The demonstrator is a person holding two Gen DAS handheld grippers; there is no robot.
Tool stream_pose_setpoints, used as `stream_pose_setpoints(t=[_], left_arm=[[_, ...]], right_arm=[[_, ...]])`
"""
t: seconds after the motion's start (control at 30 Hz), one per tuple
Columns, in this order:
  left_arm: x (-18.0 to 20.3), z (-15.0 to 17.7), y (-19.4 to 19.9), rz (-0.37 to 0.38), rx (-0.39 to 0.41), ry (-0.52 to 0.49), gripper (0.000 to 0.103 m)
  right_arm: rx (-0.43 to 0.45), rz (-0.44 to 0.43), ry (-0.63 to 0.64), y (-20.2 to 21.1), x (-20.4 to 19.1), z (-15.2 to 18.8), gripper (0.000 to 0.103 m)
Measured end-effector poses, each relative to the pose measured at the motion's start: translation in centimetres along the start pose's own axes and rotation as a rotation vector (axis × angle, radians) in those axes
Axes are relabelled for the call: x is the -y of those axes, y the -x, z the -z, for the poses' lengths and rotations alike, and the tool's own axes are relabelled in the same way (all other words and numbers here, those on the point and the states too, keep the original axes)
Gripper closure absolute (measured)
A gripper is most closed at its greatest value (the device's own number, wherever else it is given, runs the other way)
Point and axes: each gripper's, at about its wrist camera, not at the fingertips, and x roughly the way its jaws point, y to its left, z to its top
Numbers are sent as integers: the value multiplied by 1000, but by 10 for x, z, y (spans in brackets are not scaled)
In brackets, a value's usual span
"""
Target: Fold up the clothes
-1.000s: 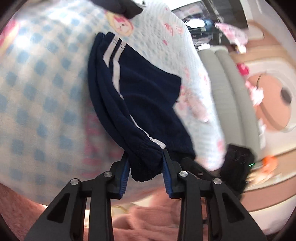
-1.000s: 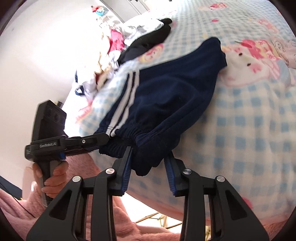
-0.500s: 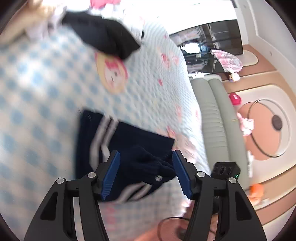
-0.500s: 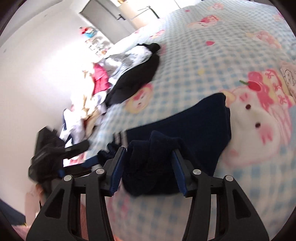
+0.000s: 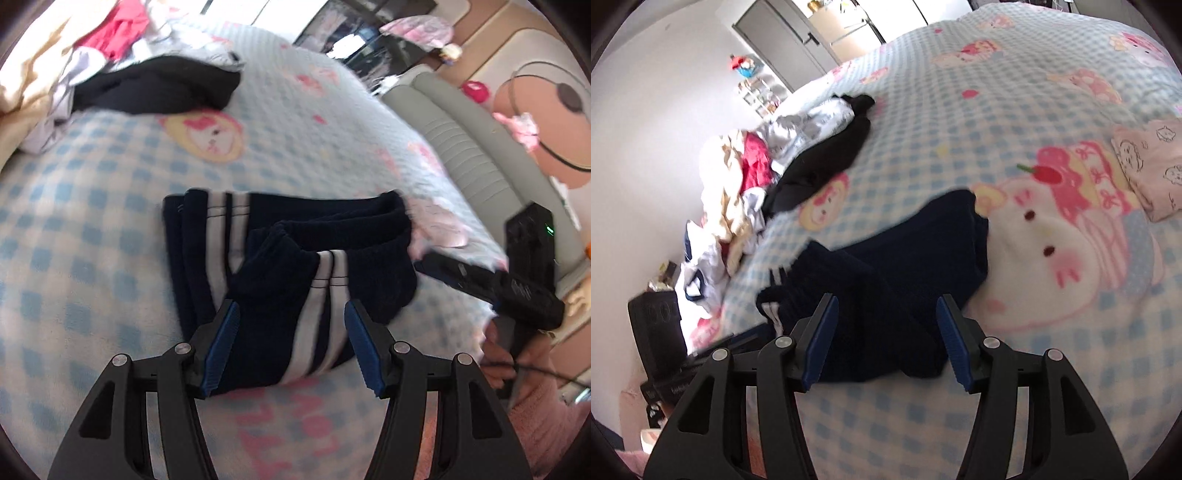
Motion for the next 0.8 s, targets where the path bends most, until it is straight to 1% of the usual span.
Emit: stream_pose_setpoints(t=[0.1, 0.17, 0.2, 0.23, 0.3, 0.33, 0.4, 0.43, 0.47, 0.5, 0.53, 0.57, 0.6, 0.67, 0.73, 0.8], left_arm=[[1, -5, 3, -74, 40, -4, 42], [3, -8, 8, -85, 73, -11, 42], [5, -10, 8, -78, 72, -22, 42], [7, -10, 5, -55, 55, -42, 42], [11, -11, -1, -9, 21, -84, 42], [12, -10, -4, 2, 3, -103, 42], [11, -8, -6, -17, -3, -109, 54], [9, -8, -7, -16, -6, -106, 61], [7, -7, -8, -24, -10, -104, 67], [6, -7, -9, -31, -14, -101, 71], [5, -7, -9, -31, -20, -98, 76], [4, -8, -10, -26, -31, -100, 81], [6, -10, -11, -28, -34, -111, 83], [10, -14, -8, -43, -29, -121, 87], [13, -21, -3, -50, -12, -114, 89], [15, -30, 4, -38, 31, -108, 91]], right_arm=[[-95, 27, 90, -24, -3, 13, 44], [-135, 65, 149, -40, -4, 23, 44], [-140, 77, 151, -43, -3, 26, 44], [-133, 73, 137, -43, -1, 27, 44], [-93, 56, 112, -35, -1, 24, 44], [-67, 48, 101, -30, -1, 21, 44], [-20, 54, 112, -21, -4, 17, 44], [-11, 51, 123, -19, -5, 15, 44], [-4, 47, 134, -17, -7, 13, 44], [-24, 34, 145, -21, -8, 13, 44], [-75, 28, 163, -31, -9, 16, 48], [-125, 22, 181, -41, -10, 18, 71], [-152, 24, 201, -48, -13, 20, 77], [-157, 42, 243, -52, -18, 24, 80], [-111, 20, 242, -38, -23, 19, 82], [-65, -2, 241, -25, -27, 14, 83]])
